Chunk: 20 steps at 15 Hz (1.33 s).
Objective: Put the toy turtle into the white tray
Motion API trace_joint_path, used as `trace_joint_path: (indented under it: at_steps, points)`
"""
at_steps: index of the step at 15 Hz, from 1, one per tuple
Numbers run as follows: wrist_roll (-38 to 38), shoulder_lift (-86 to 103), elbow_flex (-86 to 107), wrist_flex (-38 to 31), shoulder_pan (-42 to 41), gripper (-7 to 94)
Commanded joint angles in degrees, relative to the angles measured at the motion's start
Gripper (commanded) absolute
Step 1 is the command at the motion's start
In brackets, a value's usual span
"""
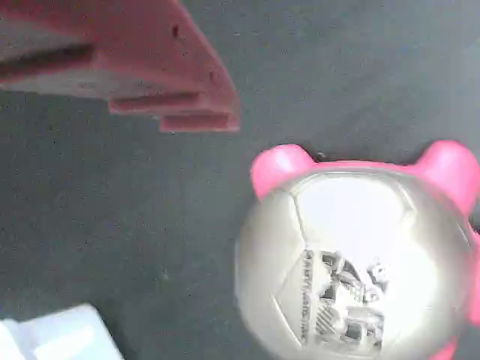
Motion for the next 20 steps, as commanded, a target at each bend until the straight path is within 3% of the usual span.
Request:
trace_joint_path:
  at_steps: [1, 8, 20]
  points:
    - [1.0, -0.4, -3.7, 0.7, 0.4, 66]
    - [6.9, -7.6, -5.2, -2.4, -0.4, 66]
    - [8.4, -15.3, -3.9, -8.0, -1.1, 66]
